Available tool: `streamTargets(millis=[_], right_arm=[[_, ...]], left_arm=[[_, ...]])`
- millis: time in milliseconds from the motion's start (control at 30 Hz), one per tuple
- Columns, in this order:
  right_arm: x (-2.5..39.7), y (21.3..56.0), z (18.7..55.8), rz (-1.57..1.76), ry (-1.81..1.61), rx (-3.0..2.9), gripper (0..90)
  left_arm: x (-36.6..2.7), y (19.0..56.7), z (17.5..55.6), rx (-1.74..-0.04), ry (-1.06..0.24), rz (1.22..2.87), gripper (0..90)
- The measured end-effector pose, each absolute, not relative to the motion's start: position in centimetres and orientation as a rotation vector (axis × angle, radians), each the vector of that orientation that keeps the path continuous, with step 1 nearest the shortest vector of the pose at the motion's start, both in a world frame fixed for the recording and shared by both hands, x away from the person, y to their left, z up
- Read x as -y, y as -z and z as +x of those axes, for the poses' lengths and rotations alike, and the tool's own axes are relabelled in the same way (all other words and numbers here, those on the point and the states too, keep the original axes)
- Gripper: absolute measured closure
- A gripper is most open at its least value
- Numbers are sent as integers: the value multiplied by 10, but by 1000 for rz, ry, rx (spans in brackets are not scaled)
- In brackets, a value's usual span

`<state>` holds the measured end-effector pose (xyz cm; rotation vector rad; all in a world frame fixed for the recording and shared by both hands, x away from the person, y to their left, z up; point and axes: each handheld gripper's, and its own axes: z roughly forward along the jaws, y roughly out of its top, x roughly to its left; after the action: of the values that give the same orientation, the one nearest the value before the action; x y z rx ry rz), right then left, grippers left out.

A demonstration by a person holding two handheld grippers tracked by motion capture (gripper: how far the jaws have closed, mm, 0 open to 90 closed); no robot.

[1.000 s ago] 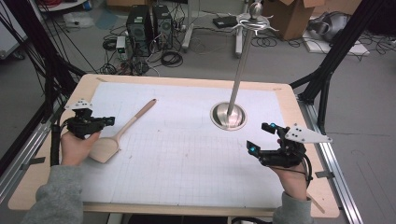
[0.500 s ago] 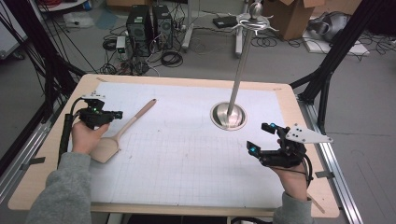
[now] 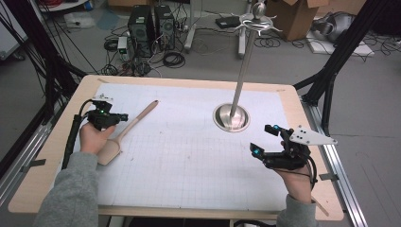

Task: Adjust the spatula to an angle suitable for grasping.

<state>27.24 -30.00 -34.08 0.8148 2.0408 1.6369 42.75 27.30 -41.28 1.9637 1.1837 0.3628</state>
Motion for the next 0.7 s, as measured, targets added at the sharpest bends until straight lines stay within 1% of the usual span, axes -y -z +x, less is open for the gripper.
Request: streamTargets(millis=[333,700], right_arm=[[301,341,273,826,-1639,-2041,129],[302,341,272,822,-1640,-2040,129]], left_arm=[[-268,422,431,-1140,-391,2002,897],[-267,426,432,-1164,-371,2013,897]])
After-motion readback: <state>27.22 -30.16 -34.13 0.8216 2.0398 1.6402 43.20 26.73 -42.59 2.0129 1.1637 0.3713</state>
